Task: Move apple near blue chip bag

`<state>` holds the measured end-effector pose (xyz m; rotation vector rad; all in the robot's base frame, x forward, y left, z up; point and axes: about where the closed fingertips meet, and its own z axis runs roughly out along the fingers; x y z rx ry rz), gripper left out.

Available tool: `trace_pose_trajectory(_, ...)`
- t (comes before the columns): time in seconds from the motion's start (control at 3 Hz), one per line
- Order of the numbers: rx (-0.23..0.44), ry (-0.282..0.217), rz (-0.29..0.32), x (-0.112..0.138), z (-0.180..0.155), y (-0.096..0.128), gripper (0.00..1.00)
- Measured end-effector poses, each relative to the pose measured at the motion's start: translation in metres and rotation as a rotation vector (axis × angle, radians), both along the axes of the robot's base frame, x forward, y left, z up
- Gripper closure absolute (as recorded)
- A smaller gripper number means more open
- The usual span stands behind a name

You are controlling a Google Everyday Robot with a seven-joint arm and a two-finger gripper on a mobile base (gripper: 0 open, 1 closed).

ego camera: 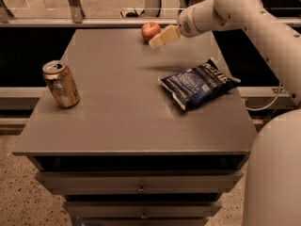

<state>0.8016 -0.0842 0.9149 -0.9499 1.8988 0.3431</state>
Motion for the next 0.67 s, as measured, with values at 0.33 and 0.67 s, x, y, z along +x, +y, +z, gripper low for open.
trace_pose_trajectory(0.33, 0.046, 0.021, -0.035, 0.026, -0.017, 0.017, 0.00)
trace_pose_trajectory(0.67, 0.075, 0.013, -0.074, 0.057, -0.039, 0.028, 0.00)
